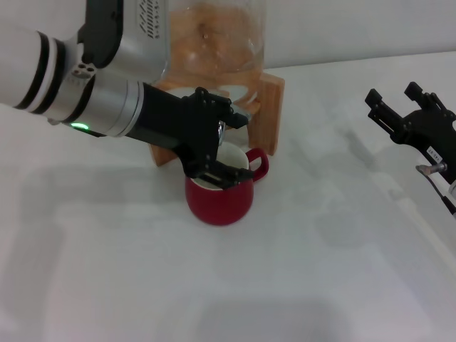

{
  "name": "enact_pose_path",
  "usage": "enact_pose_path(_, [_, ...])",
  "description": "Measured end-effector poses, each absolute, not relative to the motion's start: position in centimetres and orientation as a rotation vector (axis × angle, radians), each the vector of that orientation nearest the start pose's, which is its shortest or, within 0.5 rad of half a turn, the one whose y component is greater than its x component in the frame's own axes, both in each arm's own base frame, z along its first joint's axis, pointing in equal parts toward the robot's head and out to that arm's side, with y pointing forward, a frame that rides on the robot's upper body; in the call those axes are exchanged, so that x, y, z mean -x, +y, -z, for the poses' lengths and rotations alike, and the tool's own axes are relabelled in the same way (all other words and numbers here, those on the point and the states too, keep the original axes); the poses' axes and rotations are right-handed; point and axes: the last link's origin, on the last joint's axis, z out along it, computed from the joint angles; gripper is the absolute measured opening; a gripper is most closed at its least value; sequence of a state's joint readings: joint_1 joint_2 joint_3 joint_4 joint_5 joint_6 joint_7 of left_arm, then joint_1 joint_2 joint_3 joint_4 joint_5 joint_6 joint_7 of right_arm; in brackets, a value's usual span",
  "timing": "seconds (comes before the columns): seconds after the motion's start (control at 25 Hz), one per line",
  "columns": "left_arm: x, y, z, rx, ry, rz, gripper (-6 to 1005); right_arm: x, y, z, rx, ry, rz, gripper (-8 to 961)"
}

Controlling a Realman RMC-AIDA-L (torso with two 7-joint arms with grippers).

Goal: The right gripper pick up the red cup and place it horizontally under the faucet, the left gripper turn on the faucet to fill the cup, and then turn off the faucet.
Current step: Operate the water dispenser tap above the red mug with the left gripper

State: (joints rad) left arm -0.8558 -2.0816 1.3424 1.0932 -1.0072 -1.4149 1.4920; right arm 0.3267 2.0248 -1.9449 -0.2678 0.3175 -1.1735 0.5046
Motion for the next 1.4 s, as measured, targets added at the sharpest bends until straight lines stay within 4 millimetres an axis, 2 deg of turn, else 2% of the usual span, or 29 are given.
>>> enact_pose_path(1.4, [6.5,38.9,4.9,2.998,0.431,-0.022,818,-33.3,31.4,-0.4,1.647,0.685,-0.941,862])
